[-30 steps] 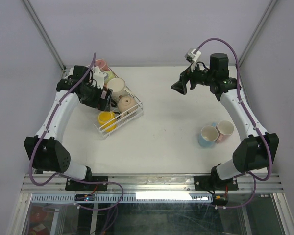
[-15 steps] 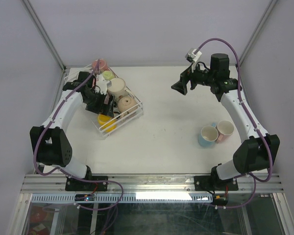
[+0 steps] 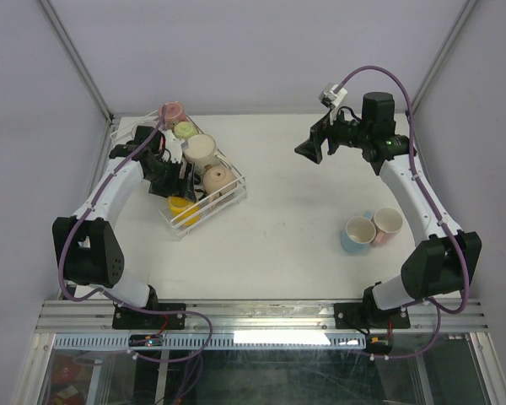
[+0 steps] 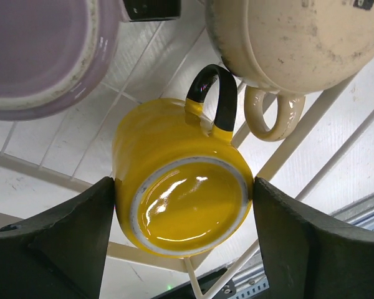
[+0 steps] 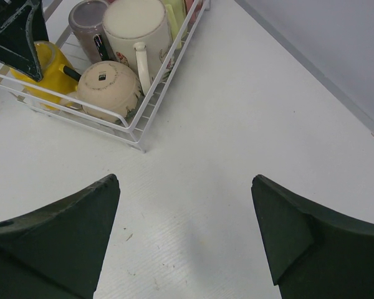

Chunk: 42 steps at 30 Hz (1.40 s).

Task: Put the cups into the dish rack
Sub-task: Pick up the cup at the center of the board.

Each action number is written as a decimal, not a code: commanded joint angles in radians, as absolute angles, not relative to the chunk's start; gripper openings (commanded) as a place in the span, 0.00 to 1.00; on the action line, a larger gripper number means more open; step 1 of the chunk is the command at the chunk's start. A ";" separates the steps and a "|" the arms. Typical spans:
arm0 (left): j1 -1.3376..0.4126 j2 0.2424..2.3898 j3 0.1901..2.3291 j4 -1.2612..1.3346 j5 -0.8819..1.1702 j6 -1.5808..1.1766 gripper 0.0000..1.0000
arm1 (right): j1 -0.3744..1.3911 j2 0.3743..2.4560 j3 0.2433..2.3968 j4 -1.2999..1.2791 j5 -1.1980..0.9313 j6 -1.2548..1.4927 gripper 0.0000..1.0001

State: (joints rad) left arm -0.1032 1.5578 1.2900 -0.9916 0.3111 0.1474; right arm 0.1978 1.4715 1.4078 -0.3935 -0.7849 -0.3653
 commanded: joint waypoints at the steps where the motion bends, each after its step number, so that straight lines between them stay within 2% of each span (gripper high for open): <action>1: -0.099 1.528 1.268 -0.940 0.261 0.046 0.64 | 0.192 1.458 1.433 -0.350 -0.779 -0.365 0.90; 8: -0.099 1.494 1.246 -0.920 0.207 -0.128 0.57 | 0.193 1.466 1.440 -0.348 -0.781 -0.367 0.90; 15: -0.101 1.433 1.168 -0.788 0.230 -0.357 0.50 | 0.192 1.466 1.434 -0.346 -0.781 -0.367 0.90; 24: -0.135 1.361 1.090 -0.638 0.172 -0.495 0.48 | 0.193 1.453 1.419 -0.343 -0.778 -0.368 0.90; 31: -0.149 1.339 1.081 -0.606 0.186 -0.505 0.53 | 0.191 1.445 1.413 -0.348 -0.775 -0.377 0.90; 42: -0.148 1.249 1.126 -0.654 0.059 -0.455 0.77 | 0.186 1.423 1.428 -0.397 -0.845 -0.434 0.90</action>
